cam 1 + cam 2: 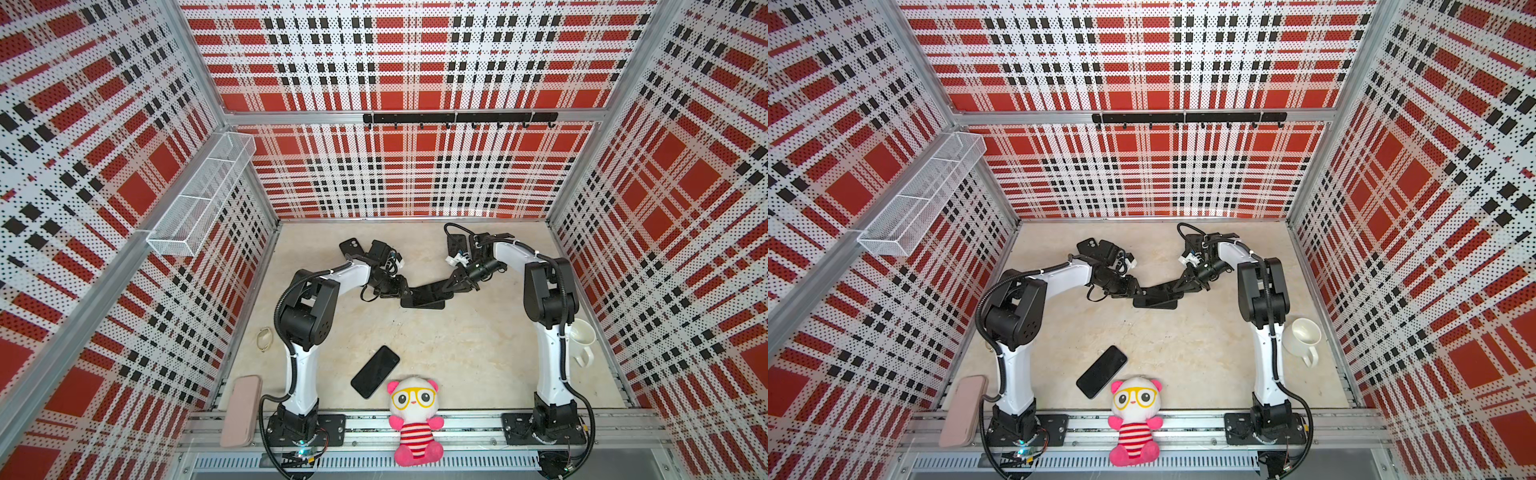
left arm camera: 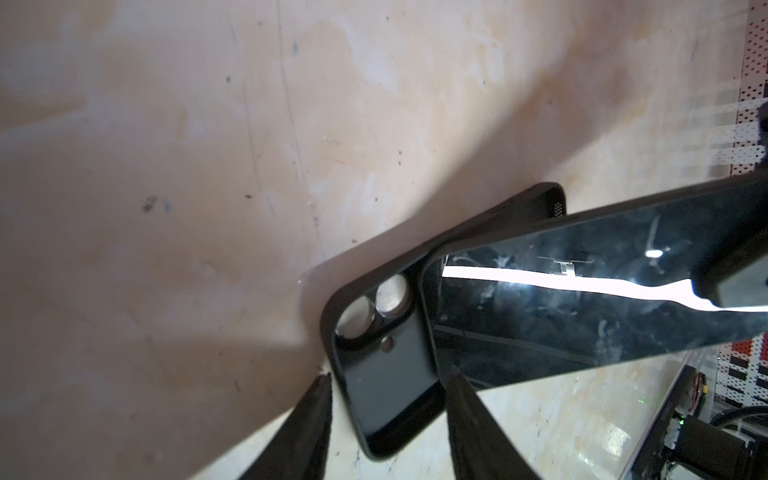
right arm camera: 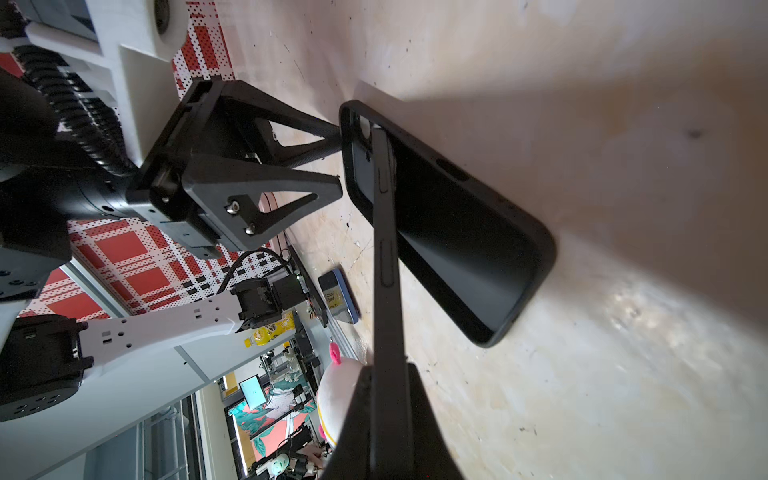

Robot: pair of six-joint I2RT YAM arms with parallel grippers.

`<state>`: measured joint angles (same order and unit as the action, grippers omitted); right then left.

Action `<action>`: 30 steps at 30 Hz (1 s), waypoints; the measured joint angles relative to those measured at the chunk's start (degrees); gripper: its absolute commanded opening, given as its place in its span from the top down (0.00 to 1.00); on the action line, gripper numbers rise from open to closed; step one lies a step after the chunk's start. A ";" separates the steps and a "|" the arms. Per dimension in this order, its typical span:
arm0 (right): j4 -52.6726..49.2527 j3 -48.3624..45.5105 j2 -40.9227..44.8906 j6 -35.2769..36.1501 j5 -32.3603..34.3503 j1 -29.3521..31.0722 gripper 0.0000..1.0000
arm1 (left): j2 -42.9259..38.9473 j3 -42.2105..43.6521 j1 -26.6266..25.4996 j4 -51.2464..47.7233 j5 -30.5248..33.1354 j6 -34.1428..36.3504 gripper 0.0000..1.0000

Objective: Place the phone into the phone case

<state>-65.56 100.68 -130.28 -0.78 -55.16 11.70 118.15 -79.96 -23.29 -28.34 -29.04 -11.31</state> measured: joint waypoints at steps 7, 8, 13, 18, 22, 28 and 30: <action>0.26 2.25 -1.81 -1.01 -0.87 1.66 0.98 | 0.00 0.00 -0.04 0.11 -0.35 -0.17 0.50; 0.35 2.69 -2.10 -1.25 -1.01 1.95 0.97 | 0.00 0.02 -0.04 0.13 -0.37 -0.22 0.50; 0.74 4.33 -3.58 -2.01 -1.79 3.08 0.97 | 0.00 0.02 -0.04 0.48 -0.55 -0.42 0.49; 1.38 4.72 -4.42 -2.91 -2.80 3.56 0.94 | 0.00 0.22 -0.13 0.57 -0.55 -0.50 0.49; 1.68 4.72 -4.63 -3.34 -3.23 3.56 0.85 | 0.00 0.26 -0.15 0.59 -0.55 -0.68 0.49; 3.50 4.70 -4.83 -5.03 2.71 3.89 0.67 | 0.00 0.31 -0.15 0.72 -0.48 -0.72 0.49; 3.96 4.70 -4.83 -5.38 4.48 4.07 0.63 | 0.00 0.31 -0.15 0.72 -0.28 -0.70 0.50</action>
<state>-61.60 105.38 -135.11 -6.15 -50.68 15.77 118.15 -79.66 -23.44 -27.62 -29.32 -12.01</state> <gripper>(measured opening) 0.337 0.508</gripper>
